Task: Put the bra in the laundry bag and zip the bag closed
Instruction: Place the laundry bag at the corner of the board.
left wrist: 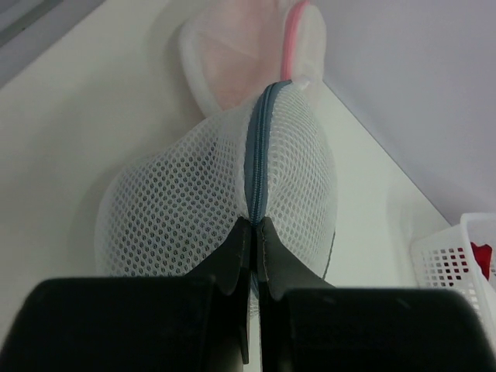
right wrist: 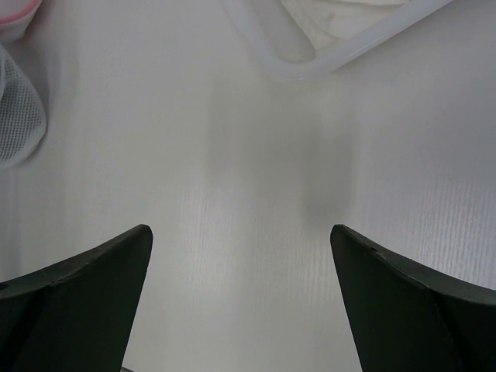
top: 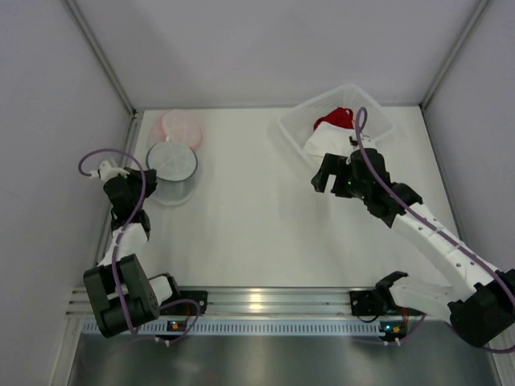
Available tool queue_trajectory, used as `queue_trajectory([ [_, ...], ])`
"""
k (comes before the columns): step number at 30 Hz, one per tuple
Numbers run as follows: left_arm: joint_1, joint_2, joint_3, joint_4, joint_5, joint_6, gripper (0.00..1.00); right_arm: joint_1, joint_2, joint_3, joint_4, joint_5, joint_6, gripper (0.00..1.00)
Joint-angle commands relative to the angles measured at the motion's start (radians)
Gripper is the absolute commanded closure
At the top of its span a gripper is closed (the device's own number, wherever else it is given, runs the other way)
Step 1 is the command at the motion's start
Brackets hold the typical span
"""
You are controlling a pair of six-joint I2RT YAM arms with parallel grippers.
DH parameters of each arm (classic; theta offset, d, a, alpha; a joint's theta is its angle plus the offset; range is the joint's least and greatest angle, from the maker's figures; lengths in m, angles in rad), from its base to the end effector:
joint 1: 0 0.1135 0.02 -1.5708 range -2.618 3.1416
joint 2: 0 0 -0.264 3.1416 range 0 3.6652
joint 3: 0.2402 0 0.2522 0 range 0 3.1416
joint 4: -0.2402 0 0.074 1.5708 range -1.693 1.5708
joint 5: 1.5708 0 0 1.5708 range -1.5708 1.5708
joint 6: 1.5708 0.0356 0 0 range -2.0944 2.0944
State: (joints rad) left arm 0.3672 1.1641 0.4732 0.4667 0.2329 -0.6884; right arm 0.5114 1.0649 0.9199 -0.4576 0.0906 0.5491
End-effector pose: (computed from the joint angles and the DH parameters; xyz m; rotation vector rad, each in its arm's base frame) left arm 0.2349 0.0815 0.2220 -0.7624 1.6418 -0.4380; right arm 0.2050 0.1114 0.3064 0.0945 2.2134 0.5024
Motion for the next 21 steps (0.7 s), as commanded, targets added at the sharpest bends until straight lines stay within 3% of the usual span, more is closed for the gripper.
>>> queue_trajectory([
  [1, 0.044, -0.037, -0.027, 0.078, -0.047, 0.038, 1.0, -0.03, 0.023, 0.074, 0.005, 0.034, -0.026, 0.01],
  [5, 0.107, 0.012, -0.021, 0.119, -0.044, 0.053, 1.0, -0.054, 0.084, 0.115, 0.025, 0.041, -0.037, 0.01],
  [9, 0.16, 0.15, 0.065, 0.109, 0.119, 0.101, 1.0, -0.103, 0.158, 0.183, 0.034, -0.006, -0.049, 0.01],
  [13, 0.182, 0.249, 0.133, 0.11, 0.18, 0.134, 1.0, -0.129, 0.19, 0.198, 0.1, 0.0, -0.083, 0.01],
  [18, 0.182, 0.249, 0.18, 0.05, 0.146, 0.179, 1.0, -0.177, 0.19, 0.206, 0.12, 0.003, -0.095, 0.01],
  [20, 0.182, 0.234, 0.234, -0.008, 0.166, 0.167, 0.65, -0.183, 0.173, 0.208, 0.129, 0.006, -0.109, 0.01],
  [21, 0.18, 0.215, 0.281, -0.092, 0.169, 0.164, 0.32, -0.191, 0.159, 0.212, 0.132, 0.014, -0.123, 0.0],
])
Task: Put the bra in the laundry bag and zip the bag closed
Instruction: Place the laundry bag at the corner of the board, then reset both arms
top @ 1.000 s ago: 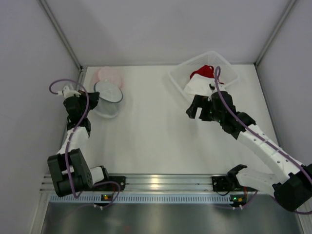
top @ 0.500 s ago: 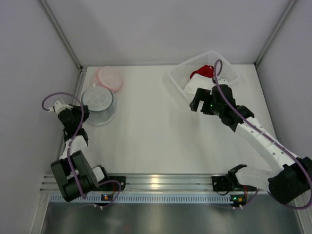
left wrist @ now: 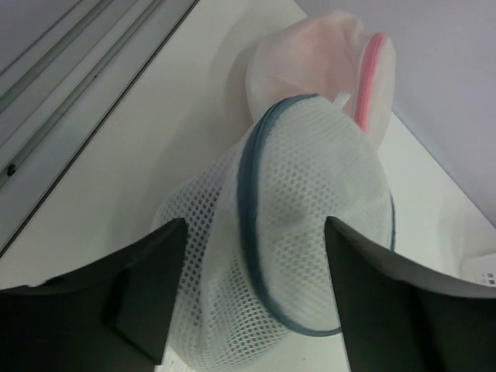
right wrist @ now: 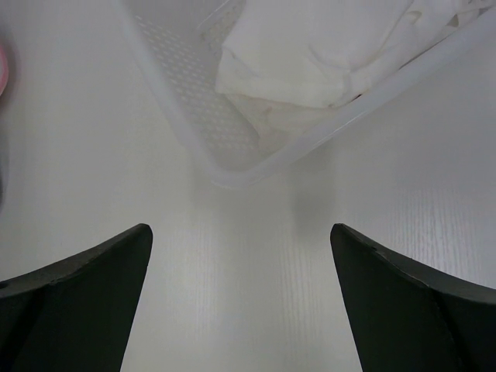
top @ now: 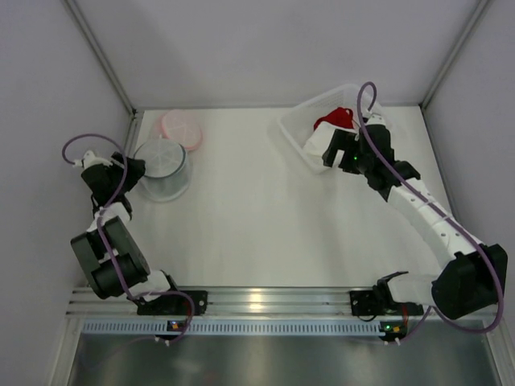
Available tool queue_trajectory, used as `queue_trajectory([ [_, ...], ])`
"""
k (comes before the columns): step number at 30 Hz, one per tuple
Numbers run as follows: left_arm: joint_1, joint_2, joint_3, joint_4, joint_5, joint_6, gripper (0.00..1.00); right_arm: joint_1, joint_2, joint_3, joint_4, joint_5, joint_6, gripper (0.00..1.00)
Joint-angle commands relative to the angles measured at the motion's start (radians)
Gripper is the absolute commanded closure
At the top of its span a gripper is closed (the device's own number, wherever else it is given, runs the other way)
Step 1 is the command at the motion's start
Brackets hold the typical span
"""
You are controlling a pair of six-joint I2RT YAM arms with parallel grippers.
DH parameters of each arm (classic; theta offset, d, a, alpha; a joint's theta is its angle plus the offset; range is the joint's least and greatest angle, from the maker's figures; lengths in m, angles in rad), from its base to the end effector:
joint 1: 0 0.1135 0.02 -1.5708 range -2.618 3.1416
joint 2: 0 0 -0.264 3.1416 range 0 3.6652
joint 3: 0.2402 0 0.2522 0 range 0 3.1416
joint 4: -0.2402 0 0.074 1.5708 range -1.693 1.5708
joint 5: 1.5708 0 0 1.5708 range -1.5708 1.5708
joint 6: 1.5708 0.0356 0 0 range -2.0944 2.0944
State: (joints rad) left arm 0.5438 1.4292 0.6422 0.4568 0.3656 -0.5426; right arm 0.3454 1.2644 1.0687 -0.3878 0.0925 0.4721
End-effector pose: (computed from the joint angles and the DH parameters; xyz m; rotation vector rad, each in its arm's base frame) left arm 0.2630 0.1441 0.2090 -0.7579 1.7348 -0.3462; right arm 0.2680 0.0929 0.3161 0.1917 2.1667 0.3727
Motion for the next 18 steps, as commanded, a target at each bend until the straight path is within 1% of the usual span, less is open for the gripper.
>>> queue_trajectory([
  [1, 0.005, -0.05, 0.14, -0.128, 0.036, 0.018, 0.15, -0.028, -0.04, 0.063, 0.066, 0.018, -0.053, 0.01],
  [2, 0.005, -0.079, 0.17, -0.191, 0.017, 0.024, 0.13, -0.029, -0.048, 0.08, 0.061, 0.024, -0.064, 0.01],
  [3, 0.005, -0.094, 0.236, -0.307, 0.0, 0.056, 0.12, -0.039, -0.051, 0.094, 0.052, 0.027, -0.085, 0.01],
  [5, 0.005, -0.139, 0.312, -0.433, -0.043, 0.096, 0.11, -0.045, -0.05, 0.137, 0.029, 0.053, -0.107, 0.01],
  [6, 0.005, -0.151, 0.351, -0.499, -0.047, 0.136, 0.11, -0.051, -0.053, 0.142, 0.038, 0.059, -0.13, 0.01],
  [7, 0.005, -0.161, 0.429, -0.603, -0.036, 0.15, 0.11, -0.052, -0.054, 0.137, 0.055, 0.062, -0.142, 0.0],
  [8, 0.005, -0.179, 0.46, -0.636, -0.021, 0.159, 0.11, -0.052, -0.06, 0.122, 0.072, 0.068, -0.153, 0.01],
  [9, 0.004, -0.188, 0.487, -0.659, 0.036, 0.165, 0.1, -0.057, -0.062, 0.117, 0.084, 0.069, -0.162, 0.01],
  [10, 0.002, -0.2, 0.525, -0.679, 0.056, 0.159, 0.1, -0.06, -0.063, 0.114, 0.093, 0.069, -0.162, 0.01],
  [11, 0.002, -0.226, 0.54, -0.687, 0.074, 0.15, 0.06, -0.063, -0.068, 0.114, 0.098, 0.066, -0.165, 0.01],
  [12, -0.002, -0.24, 0.572, -0.693, 0.11, 0.145, 0.05, -0.066, -0.069, 0.116, 0.102, 0.064, -0.171, 0.01],
  [13, -0.024, -0.253, 0.592, -0.702, 0.113, 0.159, 0.04, -0.068, -0.071, 0.122, 0.105, 0.059, -0.176, 0.01],
  [14, -0.04, -0.274, 0.618, -0.765, 0.102, 0.224, 0.04, -0.072, -0.071, 0.141, 0.101, 0.046, -0.181, 0.01],
  [15, -0.068, -0.282, 0.679, -0.806, 0.078, 0.271, 0.04, -0.074, -0.071, 0.152, 0.099, 0.038, -0.216, 0.01],
  [16, -0.147, -0.289, 0.706, -0.855, -0.056, 0.314, 0.04, -0.075, -0.072, 0.16, 0.112, 0.035, -0.24, 0.01],
  [17, -0.204, -0.32, 0.718, -0.897, -0.139, 0.381, 0.04, -0.075, -0.076, 0.155, 0.119, 0.039, -0.262, 0.01],
  [18, -0.273, -0.343, 0.717, -0.897, -0.186, 0.403, 0.04, -0.077, -0.077, 0.149, 0.131, 0.045, -0.291, 0.01],
])
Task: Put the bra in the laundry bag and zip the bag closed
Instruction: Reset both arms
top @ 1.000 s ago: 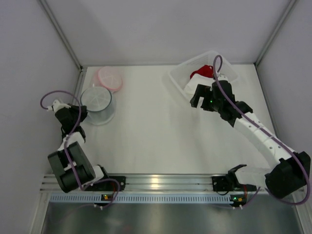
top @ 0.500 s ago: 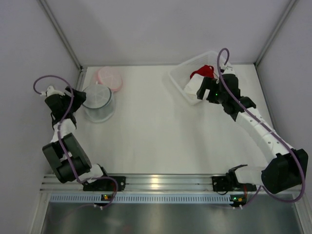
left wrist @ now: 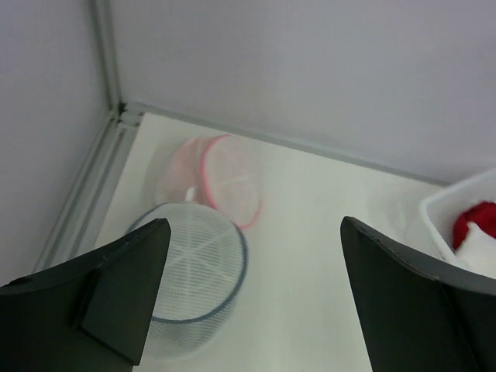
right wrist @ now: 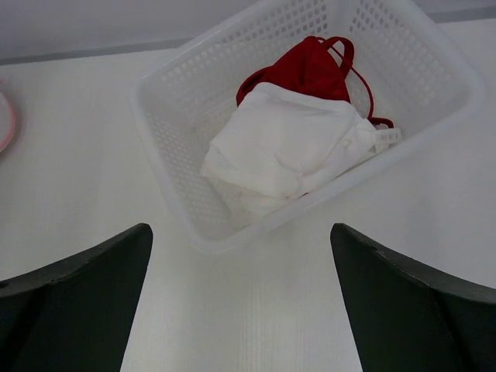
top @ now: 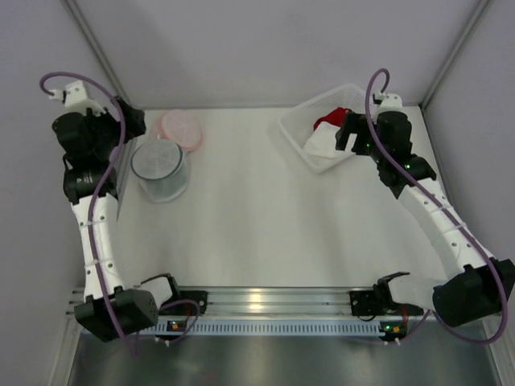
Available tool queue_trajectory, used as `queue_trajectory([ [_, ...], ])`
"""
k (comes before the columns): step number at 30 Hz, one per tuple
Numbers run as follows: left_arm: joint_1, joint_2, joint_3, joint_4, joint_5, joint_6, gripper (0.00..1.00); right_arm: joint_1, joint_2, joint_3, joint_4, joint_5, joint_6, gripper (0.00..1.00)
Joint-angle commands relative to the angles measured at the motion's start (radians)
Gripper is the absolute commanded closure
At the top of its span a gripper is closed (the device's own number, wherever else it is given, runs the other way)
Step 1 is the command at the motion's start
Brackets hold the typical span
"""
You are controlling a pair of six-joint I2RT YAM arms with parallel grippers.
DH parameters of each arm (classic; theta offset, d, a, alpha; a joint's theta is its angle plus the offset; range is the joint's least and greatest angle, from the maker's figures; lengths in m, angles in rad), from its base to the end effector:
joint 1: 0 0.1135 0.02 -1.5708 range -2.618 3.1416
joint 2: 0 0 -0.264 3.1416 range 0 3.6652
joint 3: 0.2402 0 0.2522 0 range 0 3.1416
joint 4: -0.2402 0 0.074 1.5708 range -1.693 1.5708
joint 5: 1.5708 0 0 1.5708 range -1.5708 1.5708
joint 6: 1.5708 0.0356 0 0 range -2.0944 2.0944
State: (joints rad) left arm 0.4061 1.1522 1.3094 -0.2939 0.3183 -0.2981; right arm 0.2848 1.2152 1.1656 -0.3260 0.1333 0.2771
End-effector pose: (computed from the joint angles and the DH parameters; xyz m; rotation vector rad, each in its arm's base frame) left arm 0.2359 0.0893 0.4376 -0.3604 1.6657 -0.1911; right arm 0.2675 0.0734 0.3687 0.0810 1.9489 0.2428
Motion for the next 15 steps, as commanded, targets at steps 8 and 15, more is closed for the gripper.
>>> queue_trajectory([
  [8, -0.592, -0.437, -0.286, -0.011, -0.306, 0.144, 0.02, -0.016, -0.25, -0.145, 0.169, -0.046, -0.085, 0.01],
  [15, -0.592, -0.67, -0.522, -0.021, -0.383, 0.041, 0.02, -0.015, -0.545, -0.458, 0.272, 0.049, 0.014, 0.01],
])
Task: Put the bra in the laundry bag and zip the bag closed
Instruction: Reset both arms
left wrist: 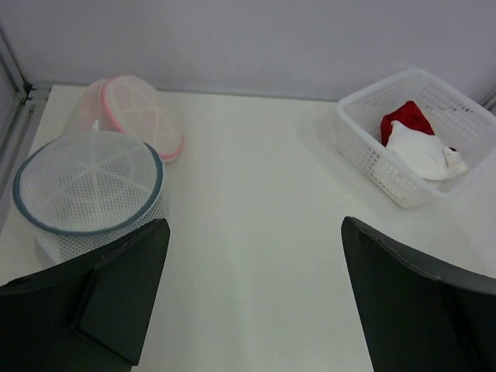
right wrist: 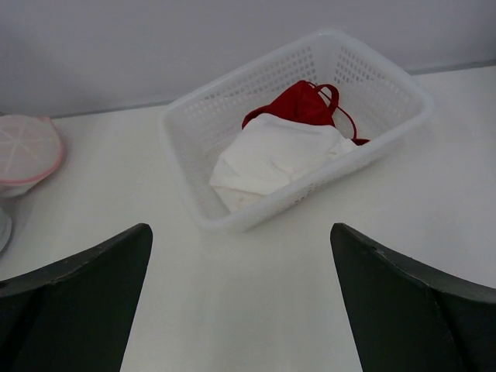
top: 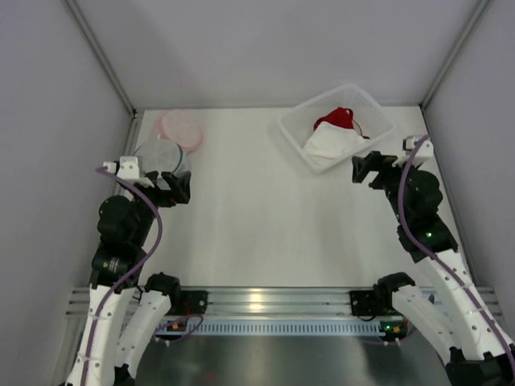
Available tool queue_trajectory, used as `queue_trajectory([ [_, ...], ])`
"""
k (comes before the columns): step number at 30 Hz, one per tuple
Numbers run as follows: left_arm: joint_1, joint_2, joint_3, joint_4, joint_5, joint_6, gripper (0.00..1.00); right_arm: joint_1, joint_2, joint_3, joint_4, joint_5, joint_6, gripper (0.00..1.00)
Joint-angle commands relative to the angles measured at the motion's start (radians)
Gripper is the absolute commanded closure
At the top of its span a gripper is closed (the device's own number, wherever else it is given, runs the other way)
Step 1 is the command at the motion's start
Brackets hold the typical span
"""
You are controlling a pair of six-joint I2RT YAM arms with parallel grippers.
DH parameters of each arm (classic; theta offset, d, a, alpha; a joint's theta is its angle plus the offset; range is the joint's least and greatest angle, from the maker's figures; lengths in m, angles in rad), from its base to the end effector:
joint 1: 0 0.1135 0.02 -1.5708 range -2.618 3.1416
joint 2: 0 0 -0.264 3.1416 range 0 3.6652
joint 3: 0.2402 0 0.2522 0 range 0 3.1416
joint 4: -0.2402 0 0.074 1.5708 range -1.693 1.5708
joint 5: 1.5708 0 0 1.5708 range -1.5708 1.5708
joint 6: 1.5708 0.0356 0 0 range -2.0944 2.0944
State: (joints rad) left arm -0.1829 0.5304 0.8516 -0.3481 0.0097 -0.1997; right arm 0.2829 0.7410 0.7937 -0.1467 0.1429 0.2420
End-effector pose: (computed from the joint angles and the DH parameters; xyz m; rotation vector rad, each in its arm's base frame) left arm 0.1133 -0.0213 0.3784 -0.0059 1.6060 -0.3049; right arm 0.1699 0.0441 0.3543 0.0745 1.6697 0.2785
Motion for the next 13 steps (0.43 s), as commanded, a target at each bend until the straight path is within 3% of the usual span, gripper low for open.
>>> queue_trajectory([
  [1, -0.001, -0.076, -0.077, 0.034, -0.073, -0.066, 0.02, -0.014, -0.115, -0.124, 0.104, 0.037, 0.057, 0.01],
  [13, -0.001, -0.055, -0.071, -0.003, -0.152, -0.076, 0.02, -0.013, -0.095, -0.074, 0.058, -0.02, 0.042, 0.0],
])
